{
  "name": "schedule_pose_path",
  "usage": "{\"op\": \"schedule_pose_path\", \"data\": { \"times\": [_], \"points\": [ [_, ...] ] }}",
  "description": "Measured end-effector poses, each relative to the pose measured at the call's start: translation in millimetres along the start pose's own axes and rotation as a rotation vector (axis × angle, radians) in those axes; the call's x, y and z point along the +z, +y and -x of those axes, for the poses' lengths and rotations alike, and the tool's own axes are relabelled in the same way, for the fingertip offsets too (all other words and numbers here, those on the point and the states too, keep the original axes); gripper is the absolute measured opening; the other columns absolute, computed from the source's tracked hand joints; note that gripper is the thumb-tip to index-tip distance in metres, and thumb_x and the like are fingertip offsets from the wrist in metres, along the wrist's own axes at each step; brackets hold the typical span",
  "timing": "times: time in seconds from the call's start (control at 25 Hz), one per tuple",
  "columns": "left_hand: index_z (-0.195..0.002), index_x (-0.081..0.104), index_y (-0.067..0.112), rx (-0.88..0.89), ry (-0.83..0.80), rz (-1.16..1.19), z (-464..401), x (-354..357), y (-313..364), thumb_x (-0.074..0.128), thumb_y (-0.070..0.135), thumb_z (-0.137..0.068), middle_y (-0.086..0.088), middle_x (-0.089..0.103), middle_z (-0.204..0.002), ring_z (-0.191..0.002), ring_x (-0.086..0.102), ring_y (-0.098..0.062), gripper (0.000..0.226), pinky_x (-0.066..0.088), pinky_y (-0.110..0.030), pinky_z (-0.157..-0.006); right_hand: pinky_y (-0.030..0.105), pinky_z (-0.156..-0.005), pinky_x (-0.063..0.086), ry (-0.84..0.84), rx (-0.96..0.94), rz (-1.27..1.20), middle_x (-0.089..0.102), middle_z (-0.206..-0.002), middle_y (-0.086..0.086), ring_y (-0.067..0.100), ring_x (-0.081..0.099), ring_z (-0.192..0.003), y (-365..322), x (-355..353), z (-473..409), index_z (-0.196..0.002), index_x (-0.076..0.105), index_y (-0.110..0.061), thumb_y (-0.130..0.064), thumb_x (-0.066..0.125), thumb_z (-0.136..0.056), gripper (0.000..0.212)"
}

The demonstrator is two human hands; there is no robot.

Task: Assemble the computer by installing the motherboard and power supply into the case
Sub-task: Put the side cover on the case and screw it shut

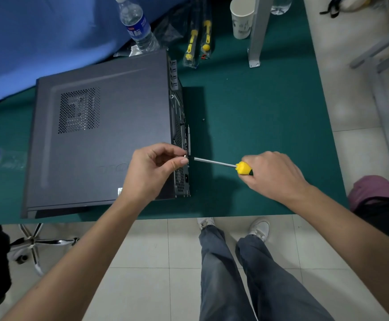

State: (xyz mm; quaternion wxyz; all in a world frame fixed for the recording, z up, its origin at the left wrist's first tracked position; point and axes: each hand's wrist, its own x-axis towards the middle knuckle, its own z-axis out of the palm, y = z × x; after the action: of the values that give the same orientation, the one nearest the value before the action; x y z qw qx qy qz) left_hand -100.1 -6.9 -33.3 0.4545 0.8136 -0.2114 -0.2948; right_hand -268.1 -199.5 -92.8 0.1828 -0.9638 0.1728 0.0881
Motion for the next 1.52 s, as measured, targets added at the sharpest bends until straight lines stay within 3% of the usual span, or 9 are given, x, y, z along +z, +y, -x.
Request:
{"op": "schedule_pose_path", "data": {
  "times": [0.2,0.36,0.52,0.68,0.76,0.88,1.04,1.24,1.52],
  "points": [
    [-0.085,0.074,0.024,0.192,-0.071,-0.362,-1.9,-3.5,5.7,0.08,0.015,-0.079,0.01,0.073,-0.08,-0.071,0.064,-0.004,0.012,0.05,-0.012,-0.072,0.031,-0.049,0.025,-0.055,-0.007,0.111,0.033,-0.051,-0.005,0.027,0.04,-0.05,3.7,-7.4,1.5,-0.061,0.031,-0.021,-0.042,0.047,-0.093,0.042],
    [-0.093,0.077,0.015,0.245,-0.19,-0.65,-14.5,-6.4,14.9,0.077,0.019,-0.084,0.009,0.07,-0.08,-0.067,0.06,0.002,0.01,0.042,-0.002,-0.068,0.03,-0.047,0.025,-0.054,0.018,0.049,0.04,-0.054,-0.007,0.023,0.043,-0.051,3.3,-18.9,-3.7,-0.072,0.045,-0.024,-0.039,0.055,-0.088,0.025],
    [-0.083,0.075,0.025,0.059,-0.16,-0.563,-35.1,-21.8,23.0,0.079,0.015,-0.082,0.019,0.066,-0.065,-0.061,0.06,0.011,0.01,0.04,-0.001,-0.062,0.035,-0.052,0.041,-0.199,0.027,-0.332,0.057,-0.07,-0.005,0.018,0.054,-0.062,2.3,-35.0,-10.6,-0.093,0.045,-0.033,-0.035,0.06,-0.076,0.023],
    [-0.081,0.071,0.029,-0.036,-0.335,-0.489,-50.6,-38.2,30.6,0.074,0.007,-0.086,0.008,0.074,-0.07,-0.065,0.068,-0.003,0.023,0.056,-0.023,-0.072,0.045,-0.079,0.055,-0.297,0.07,-0.718,0.07,-0.083,-0.01,0.022,0.065,-0.079,16.7,-53.6,-20.2,-0.095,0.062,-0.034,-0.018,0.073,-0.077,0.026],
    [-0.083,0.07,0.027,-0.033,-0.364,-0.526,-53.4,-39.2,31.7,0.071,0.006,-0.088,0.004,0.073,-0.07,-0.068,0.068,-0.007,0.021,0.057,-0.03,-0.078,0.041,-0.073,0.058,-0.303,0.072,-0.916,0.074,-0.084,-0.004,0.023,0.069,-0.073,21.2,-61.0,-20.7,-0.095,0.063,-0.025,-0.014,0.081,-0.078,0.027],
    [-0.086,0.066,0.025,-0.02,-0.365,-0.53,-62.9,-37.9,36.5,0.066,0.008,-0.093,0.003,0.071,-0.075,-0.07,0.066,-0.009,0.018,0.054,-0.031,-0.078,0.031,-0.055,0.057,-0.181,0.133,-1.184,0.072,-0.086,0.006,0.024,0.067,-0.061,26.5,-65.4,-23.0,-0.091,0.061,-0.01,-0.01,0.081,-0.077,0.025],
    [-0.092,0.063,0.026,0.043,-0.472,-0.797,-81.9,-34.1,47.8,0.062,0.016,-0.096,0.011,0.068,-0.075,-0.063,0.059,0.007,0.01,0.04,-0.007,-0.059,0.025,-0.064,0.057,-0.052,0.27,-1.581,0.065,-0.087,0.012,0.028,0.07,-0.07,34.6,-58.9,-21.2,-0.09,0.063,-0.007,0.006,0.065,-0.084,0.015],
    [-0.098,0.061,0.025,0.123,-0.613,-1.054,-98.9,-23.2,59.6,0.06,0.019,-0.098,0.016,0.057,-0.079,-0.073,0.055,-0.006,0.005,0.038,-0.024,-0.064,0.025,-0.065,0.057,0.21,0.468,-1.754,0.072,-0.082,0.011,0.028,0.072,-0.07,25.9,-37.6,-20.5,-0.098,0.065,-0.006,0.0,0.066,-0.088,0.011],
    [-0.085,0.054,0.026,0.151,-0.828,-1.251,-104.7,-12.3,56.3,0.057,0.022,-0.098,0.012,0.064,-0.083,-0.078,0.057,-0.008,0.014,0.042,-0.029,-0.07,0.025,-0.063,0.056,0.254,0.51,-1.809,0.073,-0.08,0.008,0.027,0.072,-0.069,21.0,-21.1,-13.4,-0.098,0.065,-0.008,-0.006,0.07,-0.087,0.012]
  ]
}}
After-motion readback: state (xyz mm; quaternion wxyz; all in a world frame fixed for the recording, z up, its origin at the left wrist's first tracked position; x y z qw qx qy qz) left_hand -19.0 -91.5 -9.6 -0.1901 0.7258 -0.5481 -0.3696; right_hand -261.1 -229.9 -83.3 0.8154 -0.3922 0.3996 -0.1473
